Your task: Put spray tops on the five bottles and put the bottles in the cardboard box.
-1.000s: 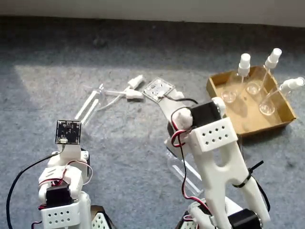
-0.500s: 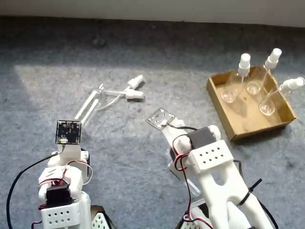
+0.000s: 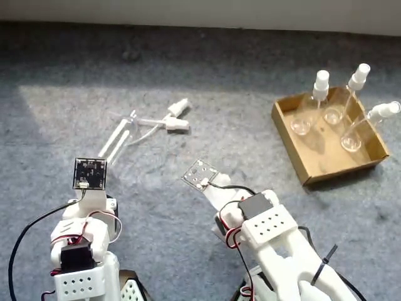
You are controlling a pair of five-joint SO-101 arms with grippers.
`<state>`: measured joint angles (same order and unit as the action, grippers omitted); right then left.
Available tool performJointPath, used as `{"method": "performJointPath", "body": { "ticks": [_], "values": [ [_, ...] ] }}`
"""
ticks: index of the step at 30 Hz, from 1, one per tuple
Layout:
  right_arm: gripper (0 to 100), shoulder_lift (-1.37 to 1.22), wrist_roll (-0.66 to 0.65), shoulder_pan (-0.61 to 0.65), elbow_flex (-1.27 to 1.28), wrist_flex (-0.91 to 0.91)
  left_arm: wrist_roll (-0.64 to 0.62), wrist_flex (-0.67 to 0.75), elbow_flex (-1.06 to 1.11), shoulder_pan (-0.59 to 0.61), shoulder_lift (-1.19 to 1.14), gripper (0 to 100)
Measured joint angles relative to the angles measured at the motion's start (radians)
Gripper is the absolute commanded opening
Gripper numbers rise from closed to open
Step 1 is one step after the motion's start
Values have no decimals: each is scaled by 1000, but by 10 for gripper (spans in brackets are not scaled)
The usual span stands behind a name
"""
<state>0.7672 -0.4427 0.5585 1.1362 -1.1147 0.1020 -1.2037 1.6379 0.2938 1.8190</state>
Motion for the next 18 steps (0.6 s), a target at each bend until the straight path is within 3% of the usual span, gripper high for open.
{"method": "performJointPath", "body": {
  "ticks": [18],
  "values": [
    [338,-235,35,-20,-5,153,0,0,0,0,0,31]
  ]
}}
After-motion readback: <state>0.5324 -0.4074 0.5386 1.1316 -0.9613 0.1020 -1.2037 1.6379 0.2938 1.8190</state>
